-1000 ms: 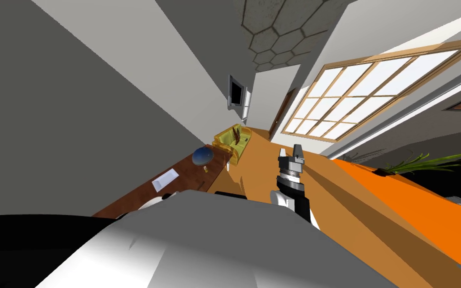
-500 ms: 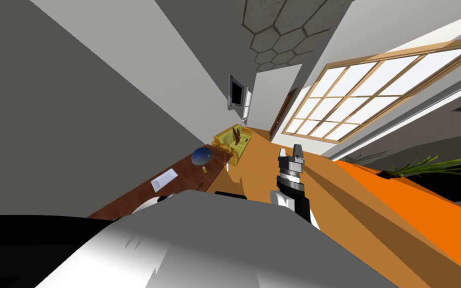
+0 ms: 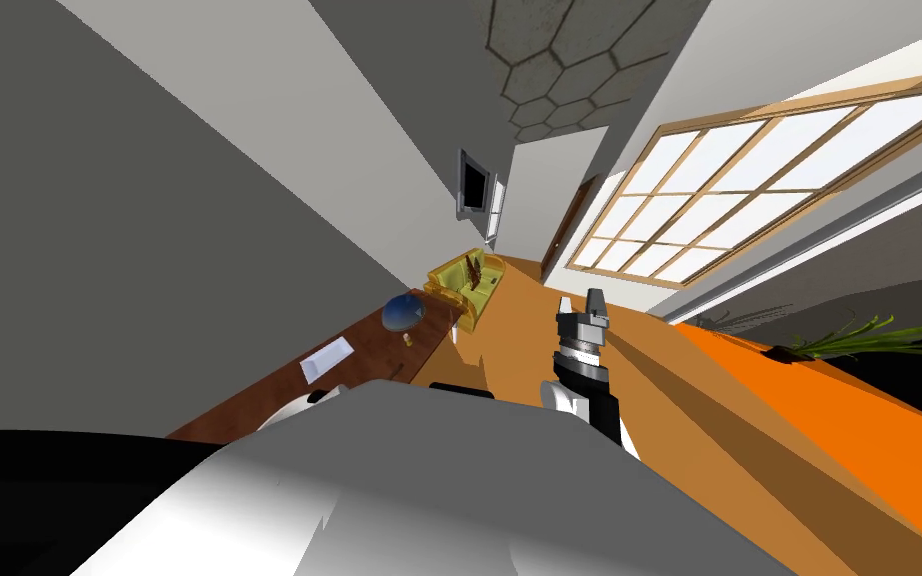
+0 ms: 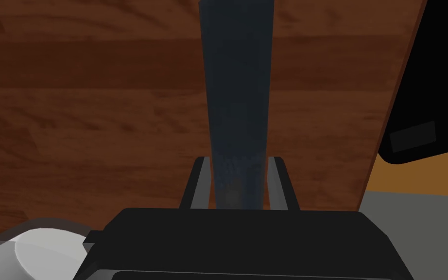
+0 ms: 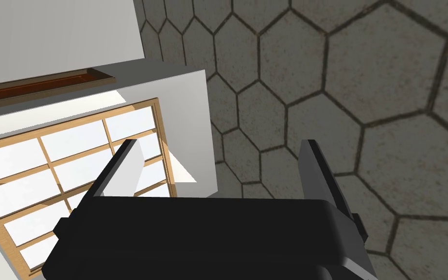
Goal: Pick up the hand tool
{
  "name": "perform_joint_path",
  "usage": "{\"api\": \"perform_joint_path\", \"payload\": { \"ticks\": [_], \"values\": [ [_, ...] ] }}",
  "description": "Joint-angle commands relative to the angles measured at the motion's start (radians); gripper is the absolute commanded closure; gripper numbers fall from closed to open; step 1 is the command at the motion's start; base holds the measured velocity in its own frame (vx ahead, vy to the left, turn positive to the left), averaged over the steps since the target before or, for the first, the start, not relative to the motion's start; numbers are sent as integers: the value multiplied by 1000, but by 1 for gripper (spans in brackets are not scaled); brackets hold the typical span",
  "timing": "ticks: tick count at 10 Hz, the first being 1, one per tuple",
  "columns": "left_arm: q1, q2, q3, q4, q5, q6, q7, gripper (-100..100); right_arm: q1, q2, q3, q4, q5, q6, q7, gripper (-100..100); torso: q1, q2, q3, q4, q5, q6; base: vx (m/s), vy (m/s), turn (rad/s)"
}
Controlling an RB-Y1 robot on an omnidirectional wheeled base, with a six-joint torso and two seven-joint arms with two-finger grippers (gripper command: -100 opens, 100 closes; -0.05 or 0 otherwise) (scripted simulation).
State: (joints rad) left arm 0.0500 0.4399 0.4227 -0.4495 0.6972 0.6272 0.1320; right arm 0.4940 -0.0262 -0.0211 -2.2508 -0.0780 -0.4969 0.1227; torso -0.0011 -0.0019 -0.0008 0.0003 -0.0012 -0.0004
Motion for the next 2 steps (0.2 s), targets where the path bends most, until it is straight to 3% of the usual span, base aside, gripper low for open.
{"api": "perform_joint_path", "payload": {
  "ticks": [1, 2],
  "values": [
    [0, 0, 0, 0, 0, 0, 0, 100, 0, 0, 0, 0, 0, 0, 0, 0, 0, 0, 0, 0, 0, 0, 3, -6, -4],
    [0, 0, 0, -2, -1, 1, 2, 0, 0, 0, 0, 0, 0, 0, 0, 0, 1, 1, 0, 0, 0, 0, 0, 0, 0]
  ]
}}
